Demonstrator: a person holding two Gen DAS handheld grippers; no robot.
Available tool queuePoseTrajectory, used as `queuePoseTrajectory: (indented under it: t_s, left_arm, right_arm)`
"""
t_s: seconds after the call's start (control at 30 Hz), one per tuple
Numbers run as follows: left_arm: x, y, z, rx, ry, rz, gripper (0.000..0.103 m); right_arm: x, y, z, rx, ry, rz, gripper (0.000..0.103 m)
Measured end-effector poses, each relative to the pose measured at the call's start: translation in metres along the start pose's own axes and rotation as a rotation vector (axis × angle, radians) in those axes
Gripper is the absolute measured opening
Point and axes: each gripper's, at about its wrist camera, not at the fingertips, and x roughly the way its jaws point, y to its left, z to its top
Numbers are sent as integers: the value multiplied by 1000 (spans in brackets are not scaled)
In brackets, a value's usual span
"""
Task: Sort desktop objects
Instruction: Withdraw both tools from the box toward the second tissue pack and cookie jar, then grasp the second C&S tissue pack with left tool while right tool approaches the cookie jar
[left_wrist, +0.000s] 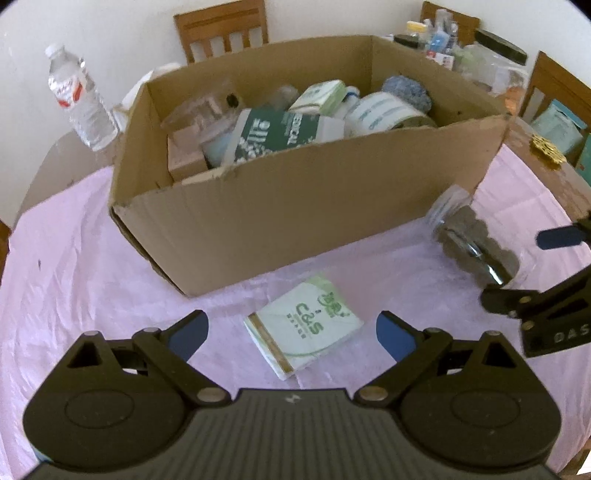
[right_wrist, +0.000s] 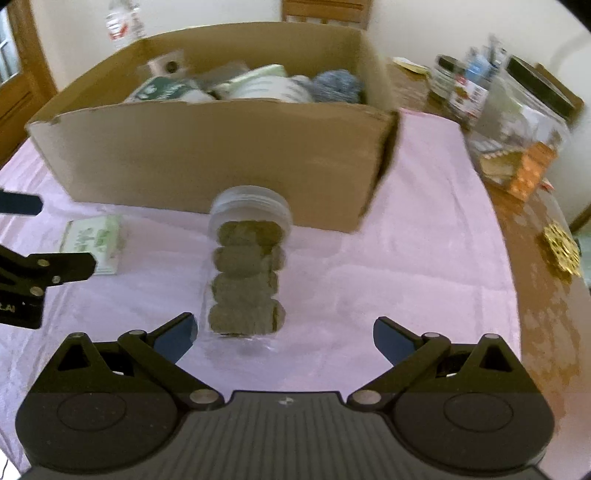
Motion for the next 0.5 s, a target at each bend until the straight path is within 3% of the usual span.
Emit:
queuePoseTrajectory:
  t_s: [0.27,0.5]
  left_arm:
    - [22,4,8,-109,69,9,97]
    - [39,3,14,-116,95,49,100]
  right_arm:
    - [7,-22,-7,70,39,4,103]
    - [12,-13,-11,8,34,-13,103]
